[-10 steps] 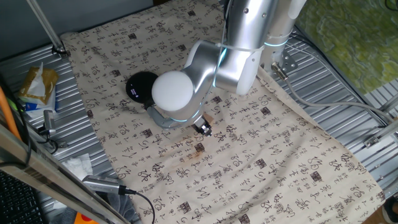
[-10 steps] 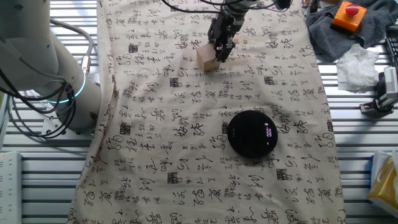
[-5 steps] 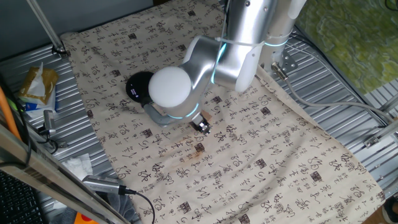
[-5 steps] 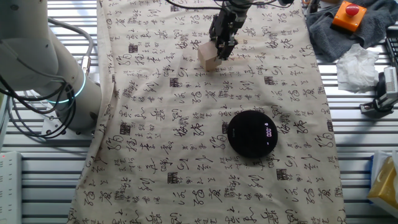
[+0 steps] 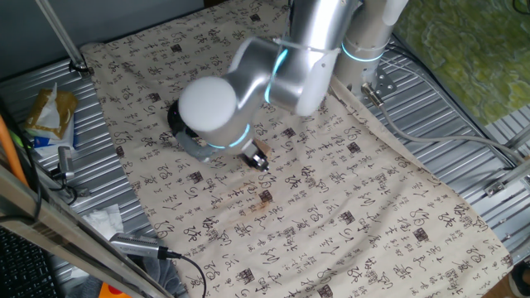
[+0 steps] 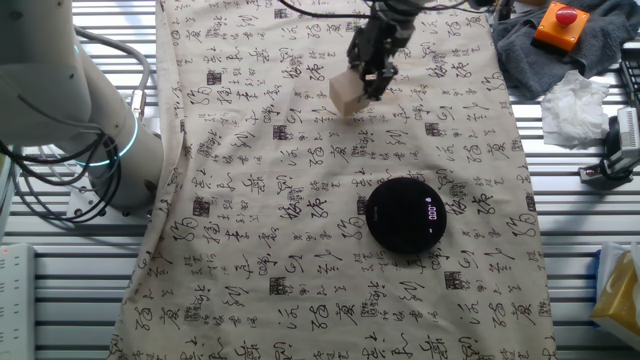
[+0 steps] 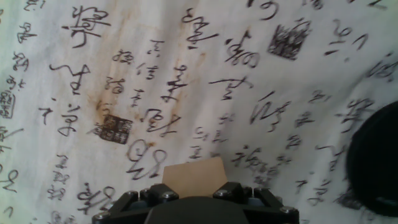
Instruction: Place the block on the scale
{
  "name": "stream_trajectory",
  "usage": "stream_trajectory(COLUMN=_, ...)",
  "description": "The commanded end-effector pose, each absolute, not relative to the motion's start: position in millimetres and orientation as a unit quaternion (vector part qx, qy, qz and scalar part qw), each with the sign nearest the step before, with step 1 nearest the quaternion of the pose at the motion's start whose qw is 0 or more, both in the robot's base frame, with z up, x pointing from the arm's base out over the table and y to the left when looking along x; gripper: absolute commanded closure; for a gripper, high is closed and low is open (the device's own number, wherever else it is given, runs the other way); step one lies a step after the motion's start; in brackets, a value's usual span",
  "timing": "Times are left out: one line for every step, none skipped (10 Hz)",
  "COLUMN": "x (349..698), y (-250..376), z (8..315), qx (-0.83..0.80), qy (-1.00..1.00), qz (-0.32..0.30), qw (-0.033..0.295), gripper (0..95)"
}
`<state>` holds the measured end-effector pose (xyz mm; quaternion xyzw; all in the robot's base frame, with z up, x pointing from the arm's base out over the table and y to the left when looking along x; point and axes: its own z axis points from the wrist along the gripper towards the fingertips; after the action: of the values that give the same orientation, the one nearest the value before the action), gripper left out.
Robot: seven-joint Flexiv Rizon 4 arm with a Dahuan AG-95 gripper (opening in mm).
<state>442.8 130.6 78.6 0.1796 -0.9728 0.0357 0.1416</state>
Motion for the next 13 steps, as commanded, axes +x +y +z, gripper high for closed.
stream_trajectory(x=451, y=117, z=87, qx=0.194, qy=-0.97, qz=0.033, qw=0.141, gripper=95.0)
stream_trajectory(x=454, y=111, z=91, qx=0.2, qy=-0.969, qz=0.032, qw=0.141, gripper=95.0)
stream_trajectory(x=459, y=103, z=94, qx=0.207, qy=-0.968, qz=0.032, qw=0.141, gripper=95.0)
stream_trajectory(x=463, y=97, z=96, qx=0.212, qy=-0.967, qz=0.031, qw=0.141, gripper=95.0)
stream_trajectory(x=464, y=93, z=97, qx=0.214, qy=-0.966, qz=0.03, qw=0.141, gripper=95.0)
stream_trajectory(x=471, y=83, z=101, qx=0.221, qy=-0.965, qz=0.028, qw=0.14, gripper=95.0)
stream_trajectory(x=475, y=77, z=102, qx=0.225, qy=-0.964, qz=0.027, qw=0.139, gripper=95.0)
stream_trajectory(x=478, y=73, z=102, qx=0.227, qy=-0.964, qz=0.026, qw=0.137, gripper=95.0)
stream_trajectory(x=485, y=66, z=103, qx=0.233, qy=-0.963, qz=0.026, qw=0.135, gripper=95.0)
stream_trajectory(x=490, y=61, z=102, qx=0.235, qy=-0.962, qz=0.026, qw=0.133, gripper=95.0)
stream_trajectory(x=494, y=58, z=101, qx=0.239, qy=-0.962, qz=0.027, qw=0.13, gripper=95.0)
stream_trajectory(x=495, y=58, z=102, qx=0.239, qy=-0.962, qz=0.03, qw=0.129, gripper=95.0)
stream_trajectory(x=497, y=58, z=104, qx=0.24, qy=-0.962, qz=0.032, qw=0.129, gripper=95.0)
